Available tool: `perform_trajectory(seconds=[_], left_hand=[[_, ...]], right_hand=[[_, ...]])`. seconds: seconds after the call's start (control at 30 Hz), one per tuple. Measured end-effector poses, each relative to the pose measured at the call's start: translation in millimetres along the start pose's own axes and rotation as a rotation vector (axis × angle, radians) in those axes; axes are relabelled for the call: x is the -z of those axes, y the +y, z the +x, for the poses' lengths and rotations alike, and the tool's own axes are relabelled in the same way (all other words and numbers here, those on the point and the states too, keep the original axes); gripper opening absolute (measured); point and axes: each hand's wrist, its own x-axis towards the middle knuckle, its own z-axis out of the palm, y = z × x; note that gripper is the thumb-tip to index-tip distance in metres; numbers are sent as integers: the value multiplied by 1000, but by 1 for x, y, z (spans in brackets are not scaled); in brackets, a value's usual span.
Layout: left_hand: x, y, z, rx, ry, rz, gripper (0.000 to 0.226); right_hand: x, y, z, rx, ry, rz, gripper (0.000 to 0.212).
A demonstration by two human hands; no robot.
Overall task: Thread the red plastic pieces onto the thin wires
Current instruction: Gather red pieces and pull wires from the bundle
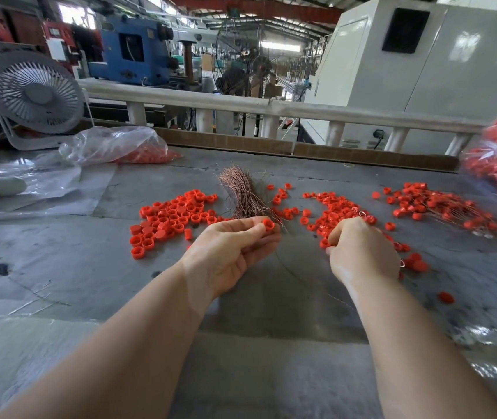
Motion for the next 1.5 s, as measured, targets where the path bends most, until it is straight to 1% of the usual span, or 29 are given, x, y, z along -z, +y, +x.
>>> perform_trajectory(seconds=[0.17, 0.27, 0.33, 0.43, 0.57, 0.7, 0.87, 1.03, 1.13, 1.23, 1.33, 1.43, 1.5], left_hand=[[-1, 0, 0, 3, -17, -20, 11], [-1, 1, 0, 3, -26, -24, 11], [-1, 1, 0, 4, -35, -26, 12], [-1, 1, 0, 6, -42, -30, 12], [-1, 1, 1, 9, -48, -42, 11], [-1, 1, 2, 12, -49, -41, 12], [0, 0, 1, 13, -48, -40, 13], [0, 0, 1, 13, -56, -30, 13], [1, 0, 0, 15, -60, -26, 14], [1, 0, 0, 16, -65, -15, 14], [1, -1, 1, 9, -60, -3, 14], [0, -1, 1, 1, -61, 10, 13], [0, -1, 0, -3, -59, 11, 14]], right_hand=[[-5, -1, 1, 58, 19, 62, 20], [-7, -2, 1, 65, -10, 78, 19], [-7, -2, 2, 64, -31, 104, 24], [-5, -4, 2, 50, -43, 208, 31], [-2, -5, 2, 34, 1, 298, 32], [-2, -4, 2, 28, -4, 248, 28], [-3, -6, -2, 93, -57, 201, 17], [-5, -6, -4, 102, -51, 167, 25], [-7, -6, -4, 113, -39, 167, 22], [-7, -7, -4, 171, -19, 162, 18], [-7, -10, -4, 246, 14, 281, 8], [-6, -13, -6, 290, -10, 480, 9], [-6, -15, -8, 315, -31, 534, 10]])
